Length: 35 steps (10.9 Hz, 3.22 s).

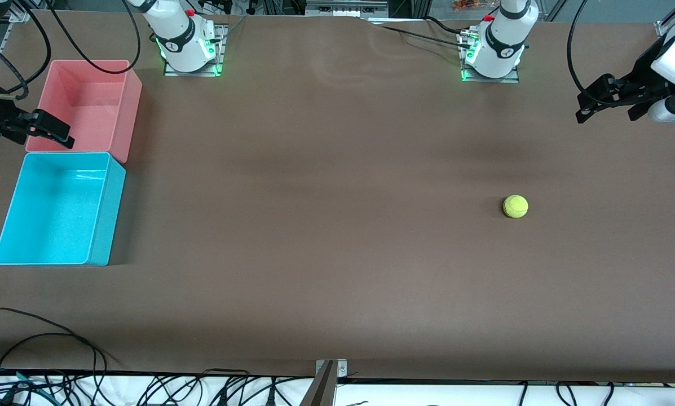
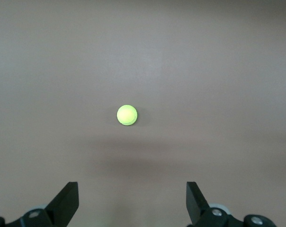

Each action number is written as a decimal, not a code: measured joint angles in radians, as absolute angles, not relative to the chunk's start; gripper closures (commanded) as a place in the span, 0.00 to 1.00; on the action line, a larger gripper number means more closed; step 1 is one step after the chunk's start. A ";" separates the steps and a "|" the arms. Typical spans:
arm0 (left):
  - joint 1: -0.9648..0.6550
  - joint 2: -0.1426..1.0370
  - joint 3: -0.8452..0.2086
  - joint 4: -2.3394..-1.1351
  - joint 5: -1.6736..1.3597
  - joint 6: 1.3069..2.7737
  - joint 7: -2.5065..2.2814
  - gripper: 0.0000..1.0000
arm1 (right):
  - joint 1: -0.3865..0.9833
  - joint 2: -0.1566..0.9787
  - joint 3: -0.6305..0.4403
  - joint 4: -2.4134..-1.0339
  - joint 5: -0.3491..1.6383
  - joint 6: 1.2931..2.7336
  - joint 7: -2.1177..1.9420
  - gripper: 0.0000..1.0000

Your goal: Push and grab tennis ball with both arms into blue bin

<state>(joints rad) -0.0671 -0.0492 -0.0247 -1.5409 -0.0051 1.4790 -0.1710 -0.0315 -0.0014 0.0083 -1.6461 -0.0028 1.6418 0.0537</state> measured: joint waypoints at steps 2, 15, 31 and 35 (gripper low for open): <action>-0.067 -0.049 -0.024 -1.541 -0.005 1.479 -0.171 0.00 | -0.031 -0.001 0.008 -1.646 -0.003 1.642 0.054 0.00; -0.022 -0.181 -0.013 -1.750 -0.005 1.530 -0.171 0.00 | -0.024 -0.001 0.010 -1.642 -0.003 1.640 0.054 0.00; -0.015 -0.080 0.026 -1.965 -0.004 1.758 -0.104 0.00 | -0.023 -0.001 0.010 -1.641 -0.003 1.636 0.054 0.00; -0.012 -0.078 0.030 -2.091 -0.004 1.906 -0.095 0.00 | -0.023 -0.001 0.010 -1.641 -0.003 1.636 0.054 0.00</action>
<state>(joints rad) -0.0121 -0.0783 0.0300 -2.0909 -0.0044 1.9064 -0.0947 -0.0230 -0.0010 0.0100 -1.6414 -0.0029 1.6355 0.0535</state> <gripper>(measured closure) 0.000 0.000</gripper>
